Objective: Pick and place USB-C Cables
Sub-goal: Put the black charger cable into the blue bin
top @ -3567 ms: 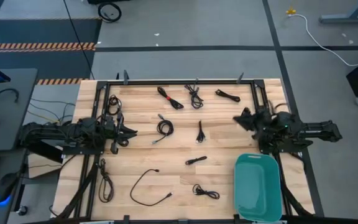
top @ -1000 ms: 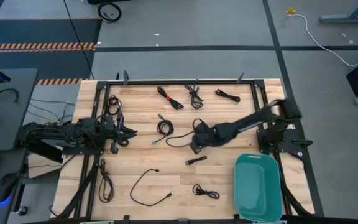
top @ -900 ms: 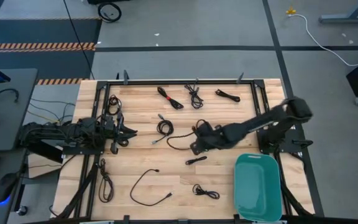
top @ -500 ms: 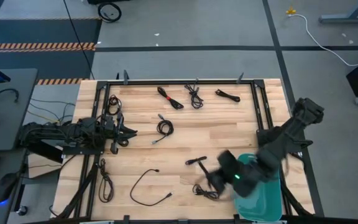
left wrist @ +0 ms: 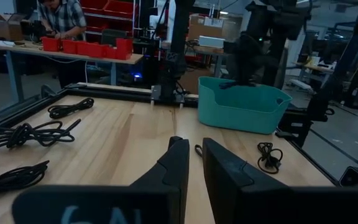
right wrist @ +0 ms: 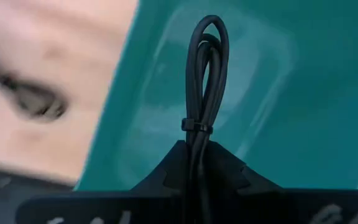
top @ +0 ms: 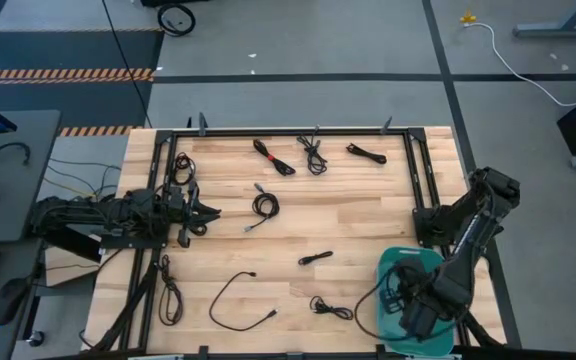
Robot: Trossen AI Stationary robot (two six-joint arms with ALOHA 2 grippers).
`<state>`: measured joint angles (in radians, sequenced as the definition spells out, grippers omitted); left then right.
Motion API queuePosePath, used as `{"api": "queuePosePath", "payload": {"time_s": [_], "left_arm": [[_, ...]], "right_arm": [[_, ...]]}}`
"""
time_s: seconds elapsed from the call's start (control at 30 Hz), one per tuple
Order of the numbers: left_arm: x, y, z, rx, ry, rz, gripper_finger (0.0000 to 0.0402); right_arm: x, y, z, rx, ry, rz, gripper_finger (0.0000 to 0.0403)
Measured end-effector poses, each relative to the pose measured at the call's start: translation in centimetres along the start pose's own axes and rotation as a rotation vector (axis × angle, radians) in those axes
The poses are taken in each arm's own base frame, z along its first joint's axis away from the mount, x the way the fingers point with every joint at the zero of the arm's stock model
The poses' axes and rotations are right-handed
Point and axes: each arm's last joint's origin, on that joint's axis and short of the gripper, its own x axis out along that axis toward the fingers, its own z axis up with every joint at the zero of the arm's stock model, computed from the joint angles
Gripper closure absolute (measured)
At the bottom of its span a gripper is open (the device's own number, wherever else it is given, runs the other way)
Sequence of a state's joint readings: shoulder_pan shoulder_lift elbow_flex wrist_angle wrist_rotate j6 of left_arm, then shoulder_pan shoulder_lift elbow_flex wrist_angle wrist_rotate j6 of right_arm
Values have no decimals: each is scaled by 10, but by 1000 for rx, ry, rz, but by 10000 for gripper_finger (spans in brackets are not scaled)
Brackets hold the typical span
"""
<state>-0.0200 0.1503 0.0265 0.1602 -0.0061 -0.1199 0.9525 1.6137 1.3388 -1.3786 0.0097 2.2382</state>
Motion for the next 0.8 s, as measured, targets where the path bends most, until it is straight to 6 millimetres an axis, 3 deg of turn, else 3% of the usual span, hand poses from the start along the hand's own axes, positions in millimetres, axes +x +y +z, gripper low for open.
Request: {"api": "queuePosePath", "payload": {"time_s": [0.2,0.4,0.8], "left_arm": [[0,0,0,0,1,0,344],[0,0,0,0,0,0,346],[0,0,0,0,0,0,345]], "right_arm": [[7,-1,6,-429,-29,-67,363],[30,-4,7,-876,18,-103,363],[77,-9,24,-1190,38,-176,345]]}}
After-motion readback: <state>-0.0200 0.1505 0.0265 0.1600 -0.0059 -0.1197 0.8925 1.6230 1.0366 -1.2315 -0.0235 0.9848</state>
